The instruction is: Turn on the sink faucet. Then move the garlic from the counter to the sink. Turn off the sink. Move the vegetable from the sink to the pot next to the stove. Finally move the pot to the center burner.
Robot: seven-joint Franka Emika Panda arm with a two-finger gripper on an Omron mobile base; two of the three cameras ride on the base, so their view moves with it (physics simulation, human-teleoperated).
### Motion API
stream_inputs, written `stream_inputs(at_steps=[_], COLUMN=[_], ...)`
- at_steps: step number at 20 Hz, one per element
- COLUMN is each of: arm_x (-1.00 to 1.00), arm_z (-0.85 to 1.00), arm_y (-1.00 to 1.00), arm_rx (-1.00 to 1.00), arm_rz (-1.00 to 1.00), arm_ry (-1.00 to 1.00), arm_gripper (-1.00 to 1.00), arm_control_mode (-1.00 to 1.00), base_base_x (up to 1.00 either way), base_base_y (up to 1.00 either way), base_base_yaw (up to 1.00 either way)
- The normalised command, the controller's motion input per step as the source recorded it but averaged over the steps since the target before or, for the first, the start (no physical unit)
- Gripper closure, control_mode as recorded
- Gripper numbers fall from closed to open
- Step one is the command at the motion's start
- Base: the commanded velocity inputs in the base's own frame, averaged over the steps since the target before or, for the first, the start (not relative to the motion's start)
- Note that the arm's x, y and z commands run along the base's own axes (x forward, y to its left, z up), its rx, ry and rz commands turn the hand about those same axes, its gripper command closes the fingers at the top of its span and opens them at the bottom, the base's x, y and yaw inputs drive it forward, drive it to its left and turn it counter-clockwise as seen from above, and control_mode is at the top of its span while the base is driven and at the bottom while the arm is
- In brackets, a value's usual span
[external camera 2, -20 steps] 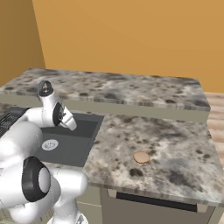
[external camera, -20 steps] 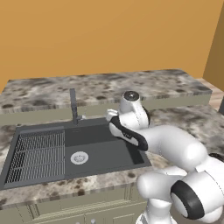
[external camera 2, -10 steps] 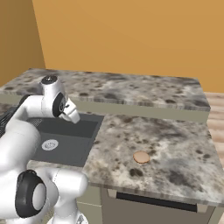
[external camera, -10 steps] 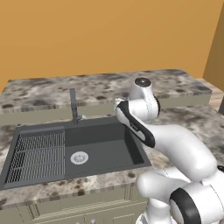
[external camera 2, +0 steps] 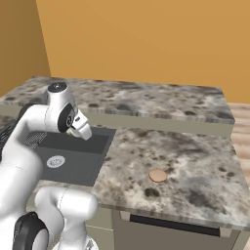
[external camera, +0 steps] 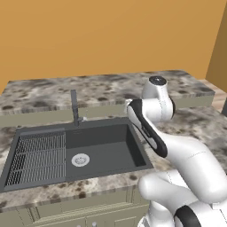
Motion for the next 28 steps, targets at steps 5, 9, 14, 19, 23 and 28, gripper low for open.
stream_inputs(at_steps=[5, 9, 14, 19, 23, 28], arm_x=[-0.02, -0.18, -0.05, 0.00, 0.00, 0.00], arm_z=[0.00, 0.00, 0.00, 0.00, 0.00, 0.00], arm_y=[-0.01, -0.14, -0.04, 0.00, 0.00, 0.00], arm_rx=[0.00, 0.02, 0.01, 0.00, 0.00, 0.00], arm_rz=[0.00, -0.10, -0.04, 0.00, 0.00, 0.00], arm_ry=[0.00, 0.00, 0.00, 0.00, 0.00, 0.00], arm_gripper=[1.00, 1.00, 1.00, 1.00, 1.00, 1.00], arm_control_mode=[-1.00, -1.00, 1.00, 1.00, 1.00, 1.00], base_base_x=[0.00, 0.00, -0.21, -0.13, -0.11, -0.06], base_base_y=[0.00, 0.00, -0.13, -0.04, -0.09, -0.10], base_base_yaw=[0.00, 0.00, -0.22, -0.38, -0.42, -0.47])
